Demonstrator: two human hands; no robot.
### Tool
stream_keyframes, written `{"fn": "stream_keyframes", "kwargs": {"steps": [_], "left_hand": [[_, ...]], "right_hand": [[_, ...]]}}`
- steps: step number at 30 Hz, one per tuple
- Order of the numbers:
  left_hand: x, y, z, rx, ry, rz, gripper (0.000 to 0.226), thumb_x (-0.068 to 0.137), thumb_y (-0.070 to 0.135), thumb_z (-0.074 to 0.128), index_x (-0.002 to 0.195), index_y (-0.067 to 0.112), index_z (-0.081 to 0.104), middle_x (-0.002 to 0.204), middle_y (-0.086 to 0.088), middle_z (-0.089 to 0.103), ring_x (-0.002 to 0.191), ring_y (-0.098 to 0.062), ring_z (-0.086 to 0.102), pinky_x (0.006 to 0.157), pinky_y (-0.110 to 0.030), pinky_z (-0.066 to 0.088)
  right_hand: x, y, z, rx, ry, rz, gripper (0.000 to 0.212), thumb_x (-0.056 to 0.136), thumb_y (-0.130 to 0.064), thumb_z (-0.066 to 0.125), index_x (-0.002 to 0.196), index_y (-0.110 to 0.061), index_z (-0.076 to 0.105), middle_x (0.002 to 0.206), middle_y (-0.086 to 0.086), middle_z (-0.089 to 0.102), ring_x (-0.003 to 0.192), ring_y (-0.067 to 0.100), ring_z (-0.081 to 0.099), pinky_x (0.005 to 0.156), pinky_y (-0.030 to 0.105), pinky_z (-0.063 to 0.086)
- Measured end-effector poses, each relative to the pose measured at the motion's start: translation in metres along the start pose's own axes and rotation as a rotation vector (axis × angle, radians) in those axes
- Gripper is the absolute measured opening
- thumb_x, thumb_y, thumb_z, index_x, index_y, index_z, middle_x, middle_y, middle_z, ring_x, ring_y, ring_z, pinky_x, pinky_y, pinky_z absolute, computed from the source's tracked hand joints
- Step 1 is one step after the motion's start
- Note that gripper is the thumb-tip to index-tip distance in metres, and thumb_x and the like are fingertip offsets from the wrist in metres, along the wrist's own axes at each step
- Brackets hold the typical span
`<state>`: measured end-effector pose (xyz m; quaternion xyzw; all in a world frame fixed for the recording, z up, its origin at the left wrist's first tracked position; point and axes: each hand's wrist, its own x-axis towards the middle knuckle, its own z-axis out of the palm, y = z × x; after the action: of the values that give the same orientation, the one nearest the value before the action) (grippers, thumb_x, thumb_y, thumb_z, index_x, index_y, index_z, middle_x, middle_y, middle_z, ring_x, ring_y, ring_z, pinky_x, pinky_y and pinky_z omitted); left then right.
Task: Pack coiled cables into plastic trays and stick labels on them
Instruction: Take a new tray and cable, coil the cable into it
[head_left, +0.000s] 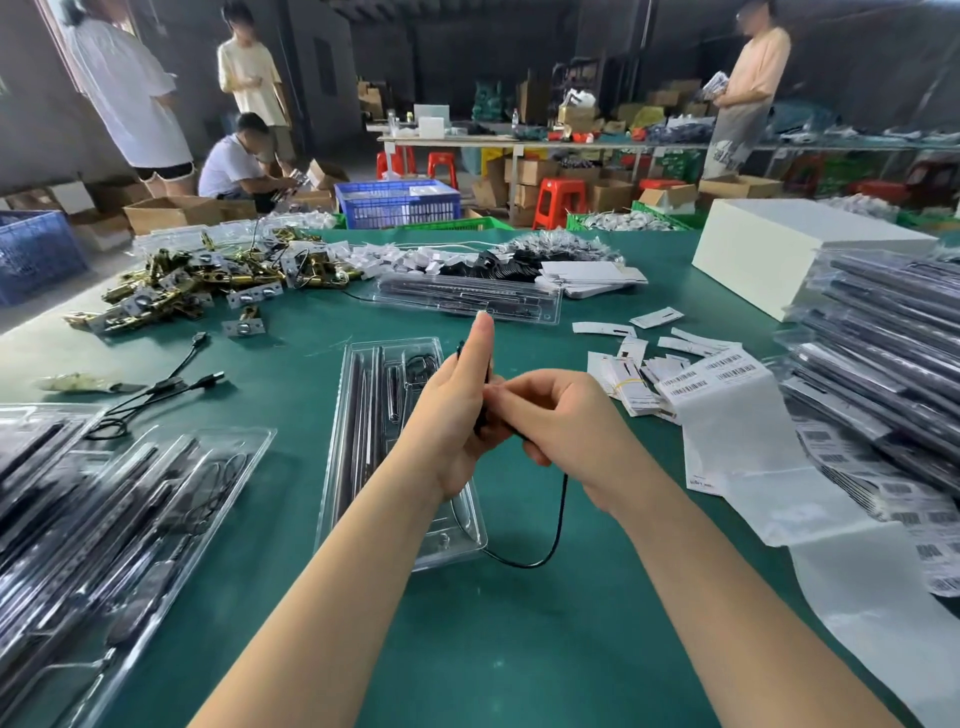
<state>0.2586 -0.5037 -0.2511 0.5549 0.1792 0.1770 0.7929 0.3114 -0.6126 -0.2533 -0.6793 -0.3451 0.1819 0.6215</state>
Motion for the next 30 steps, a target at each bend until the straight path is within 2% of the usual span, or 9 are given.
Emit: {"fn": "stream_keyframes", "kwargs": {"steps": [2, 7, 10, 15, 18, 20, 22, 28, 30], "left_hand": [[0.0, 0.001, -0.001, -0.023, -0.006, 0.024, 0.058, 0.064, 0.076, 0.059, 0.078, 0.021, 0.046, 0.055, 0.008, 0.042, 0.043, -0.009, 0.04, 0.041, -0.022, 0.038], [0.001, -0.004, 0.002, -0.005, 0.043, 0.082, 0.039, 0.093, 0.054, 0.049, 0.076, 0.019, 0.042, 0.054, 0.008, 0.04, 0.043, -0.012, 0.039, 0.038, -0.021, 0.034], [0.003, -0.004, 0.002, -0.051, 0.102, 0.069, 0.035, 0.099, 0.046, 0.041, 0.076, 0.019, 0.041, 0.05, 0.01, 0.04, 0.042, -0.012, 0.04, 0.037, -0.021, 0.031], [0.011, 0.005, -0.012, -0.441, 0.164, 0.016, 0.032, 0.101, 0.04, 0.043, 0.077, 0.019, 0.04, 0.048, 0.009, 0.039, 0.038, -0.006, 0.042, 0.039, -0.016, 0.038], [0.013, 0.016, -0.026, -0.519, 0.134, 0.011, 0.033, 0.1, 0.039, 0.046, 0.073, 0.021, 0.041, 0.049, 0.01, 0.039, 0.036, -0.002, 0.035, 0.036, -0.013, 0.033], [0.012, 0.02, -0.035, -0.377, 0.11, 0.051, 0.029, 0.099, 0.039, 0.047, 0.076, 0.023, 0.04, 0.053, 0.011, 0.04, 0.038, -0.002, 0.031, 0.035, -0.014, 0.03], [0.01, 0.019, -0.04, -0.139, 0.058, 0.092, 0.027, 0.099, 0.039, 0.048, 0.08, 0.023, 0.039, 0.056, 0.01, 0.041, 0.04, -0.003, 0.031, 0.038, -0.016, 0.033], [0.01, 0.002, -0.025, 0.814, -0.03, 0.237, 0.028, 0.099, 0.038, 0.046, 0.086, 0.013, 0.049, 0.066, 0.003, 0.047, 0.048, -0.009, 0.044, 0.055, -0.027, 0.043], [0.009, -0.005, -0.019, 0.949, -0.054, 0.239, 0.033, 0.097, 0.044, 0.045, 0.09, 0.013, 0.054, 0.066, 0.004, 0.049, 0.054, -0.013, 0.045, 0.055, -0.028, 0.039]], "right_hand": [[-0.001, 0.001, 0.002, -0.006, -0.012, 0.046, 0.016, 0.085, -0.031, 0.072, 0.071, -0.023, 0.073, 0.062, 0.002, 0.063, 0.043, 0.011, 0.039, 0.041, 0.019, 0.033], [0.0, 0.002, 0.001, -0.126, 0.028, 0.08, 0.018, 0.078, -0.033, 0.075, 0.076, -0.02, 0.064, 0.06, 0.002, 0.068, 0.04, 0.008, 0.041, 0.04, 0.017, 0.033], [0.001, 0.003, 0.004, -0.126, 0.01, 0.042, 0.021, 0.079, -0.027, 0.076, 0.082, -0.018, 0.057, 0.062, 0.005, 0.067, 0.041, 0.008, 0.045, 0.042, 0.018, 0.036], [0.001, 0.004, -0.008, -0.051, -0.181, 0.156, 0.036, 0.078, -0.026, 0.08, 0.099, -0.022, 0.052, 0.069, -0.002, 0.065, 0.054, 0.011, 0.057, 0.056, 0.021, 0.047], [-0.001, 0.006, -0.023, -0.227, -0.39, 0.24, 0.016, 0.084, -0.027, 0.074, 0.088, -0.022, 0.06, 0.078, 0.0, 0.074, 0.069, 0.01, 0.066, 0.069, 0.024, 0.049], [-0.002, 0.006, -0.032, -0.132, -0.419, 0.318, 0.013, 0.086, -0.03, 0.072, 0.085, -0.022, 0.063, 0.082, 0.002, 0.075, 0.076, 0.012, 0.07, 0.071, 0.023, 0.053], [0.0, 0.006, -0.039, 0.005, -0.304, 0.345, 0.012, 0.085, -0.031, 0.072, 0.084, -0.021, 0.064, 0.075, -0.001, 0.072, 0.069, 0.013, 0.069, 0.062, 0.021, 0.054], [0.008, 0.011, -0.033, 0.037, 0.063, 0.109, 0.006, 0.085, -0.023, 0.072, 0.081, -0.02, 0.072, 0.059, -0.011, 0.064, 0.045, -0.002, 0.048, 0.047, 0.008, 0.036], [0.008, 0.01, -0.027, 0.056, 0.135, 0.052, 0.007, 0.085, -0.021, 0.073, 0.078, -0.02, 0.072, 0.057, -0.011, 0.064, 0.043, -0.003, 0.049, 0.045, 0.005, 0.035]]}}
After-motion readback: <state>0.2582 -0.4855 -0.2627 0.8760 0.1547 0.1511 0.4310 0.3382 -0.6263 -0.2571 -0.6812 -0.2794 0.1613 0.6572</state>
